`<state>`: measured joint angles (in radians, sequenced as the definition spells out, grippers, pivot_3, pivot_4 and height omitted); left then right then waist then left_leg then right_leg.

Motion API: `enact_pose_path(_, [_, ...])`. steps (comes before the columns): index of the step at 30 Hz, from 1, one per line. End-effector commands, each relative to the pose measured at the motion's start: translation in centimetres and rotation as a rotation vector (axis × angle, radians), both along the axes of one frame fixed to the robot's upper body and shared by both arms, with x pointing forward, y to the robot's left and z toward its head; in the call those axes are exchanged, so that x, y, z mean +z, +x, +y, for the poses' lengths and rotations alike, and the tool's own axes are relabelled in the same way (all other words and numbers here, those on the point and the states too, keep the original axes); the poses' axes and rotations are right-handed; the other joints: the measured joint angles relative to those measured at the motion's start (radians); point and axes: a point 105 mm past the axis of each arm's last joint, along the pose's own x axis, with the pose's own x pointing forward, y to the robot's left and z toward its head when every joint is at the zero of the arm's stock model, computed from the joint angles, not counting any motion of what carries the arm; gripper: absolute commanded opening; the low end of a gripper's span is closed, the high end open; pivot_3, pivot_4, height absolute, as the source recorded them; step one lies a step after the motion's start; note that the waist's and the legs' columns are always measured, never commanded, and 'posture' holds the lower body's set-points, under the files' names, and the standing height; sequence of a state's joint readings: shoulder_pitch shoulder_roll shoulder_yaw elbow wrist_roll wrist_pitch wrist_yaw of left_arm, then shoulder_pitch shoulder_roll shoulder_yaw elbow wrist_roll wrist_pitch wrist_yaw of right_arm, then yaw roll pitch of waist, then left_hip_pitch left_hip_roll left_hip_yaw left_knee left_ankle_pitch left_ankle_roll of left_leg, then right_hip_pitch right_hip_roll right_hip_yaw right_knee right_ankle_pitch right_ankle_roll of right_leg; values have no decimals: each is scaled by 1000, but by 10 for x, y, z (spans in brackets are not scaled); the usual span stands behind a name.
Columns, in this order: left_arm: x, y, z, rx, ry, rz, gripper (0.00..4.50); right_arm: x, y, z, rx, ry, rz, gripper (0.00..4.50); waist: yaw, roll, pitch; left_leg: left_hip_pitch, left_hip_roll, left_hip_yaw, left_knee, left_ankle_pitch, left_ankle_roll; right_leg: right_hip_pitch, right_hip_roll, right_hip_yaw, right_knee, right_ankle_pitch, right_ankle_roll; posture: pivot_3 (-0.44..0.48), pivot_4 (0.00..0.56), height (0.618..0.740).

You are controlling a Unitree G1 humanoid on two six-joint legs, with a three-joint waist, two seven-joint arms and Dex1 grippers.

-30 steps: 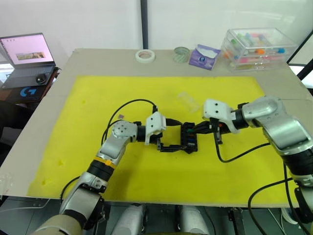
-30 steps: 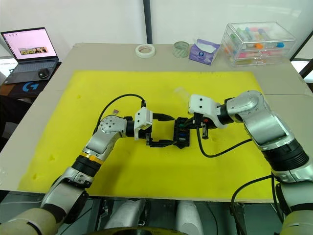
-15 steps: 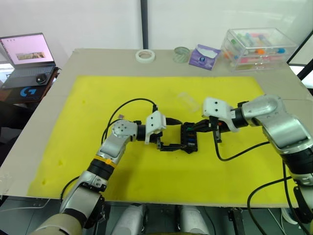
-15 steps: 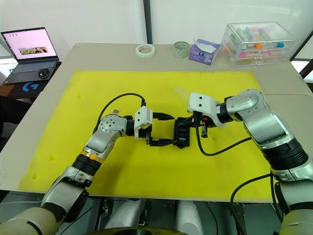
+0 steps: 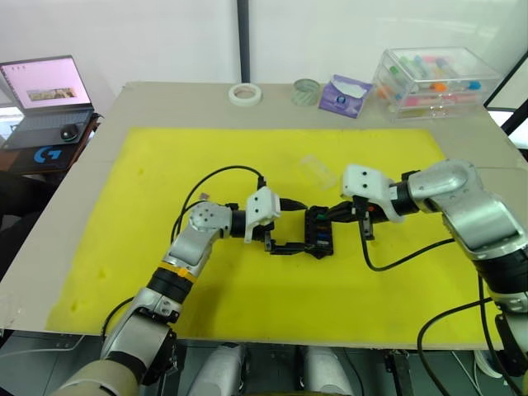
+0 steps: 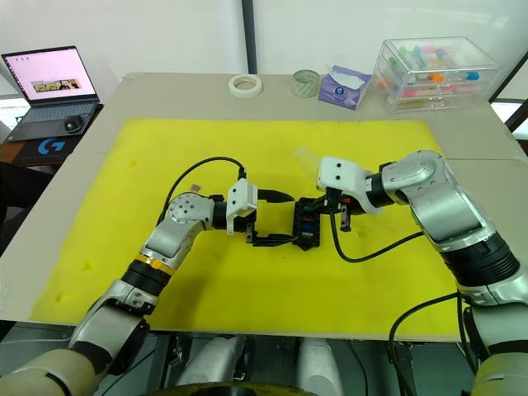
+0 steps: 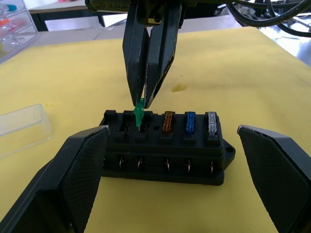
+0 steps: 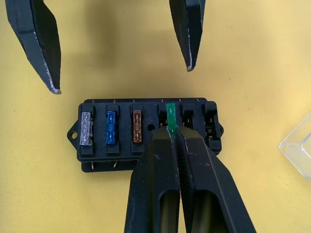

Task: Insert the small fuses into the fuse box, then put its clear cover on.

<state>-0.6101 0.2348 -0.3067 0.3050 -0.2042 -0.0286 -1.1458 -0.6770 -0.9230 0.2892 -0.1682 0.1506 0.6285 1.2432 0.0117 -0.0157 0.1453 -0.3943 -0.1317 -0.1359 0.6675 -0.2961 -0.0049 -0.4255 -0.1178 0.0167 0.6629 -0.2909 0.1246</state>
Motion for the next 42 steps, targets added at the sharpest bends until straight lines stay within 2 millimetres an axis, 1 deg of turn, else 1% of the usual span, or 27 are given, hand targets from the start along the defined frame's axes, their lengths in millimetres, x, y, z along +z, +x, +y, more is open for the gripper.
enact_pose_path(1, [11,2,-1,1,-15,-50,4452,7,-1,0,5,0,-23,0,0,0,0,0,0,0,0,0,0,0,0,0,0,0,0,0,150,740])
enact_pose_path(7, [11,2,-1,4,-15,-52,4452,8,-2,2,5,0,-21,0,0,0,0,0,0,0,0,0,0,0,0,0,0,0,0,0,150,740])
enact_pose_path(14, [11,2,-1,3,-14,-53,4452,4,-1,4,-23,-8,-17,0,0,0,0,0,0,0,0,0,0,0,0,0,0,0,0,0,150,740])
enact_pose_path(24, [9,2,-1,3,-7,-56,4452,2,-3,7,-16,-13,-11,0,0,0,0,0,0,0,0,0,0,0,0,0,0,0,0,0,150,740])
enact_pose_path(35, [8,2,-1,9,-4,-55,4452,-9,-4,8,-15,-55,4,0,0,0,0,0,0,0,0,0,0,0,0,0,0,0,0,0,150,740])
enact_pose_path(42, [9,5,-2,15,-7,-52,4452,-11,-2,10,-15,-71,7,0,-1,0,0,0,0,0,0,0,0,0,0,0,0,0,0,0,150,740])
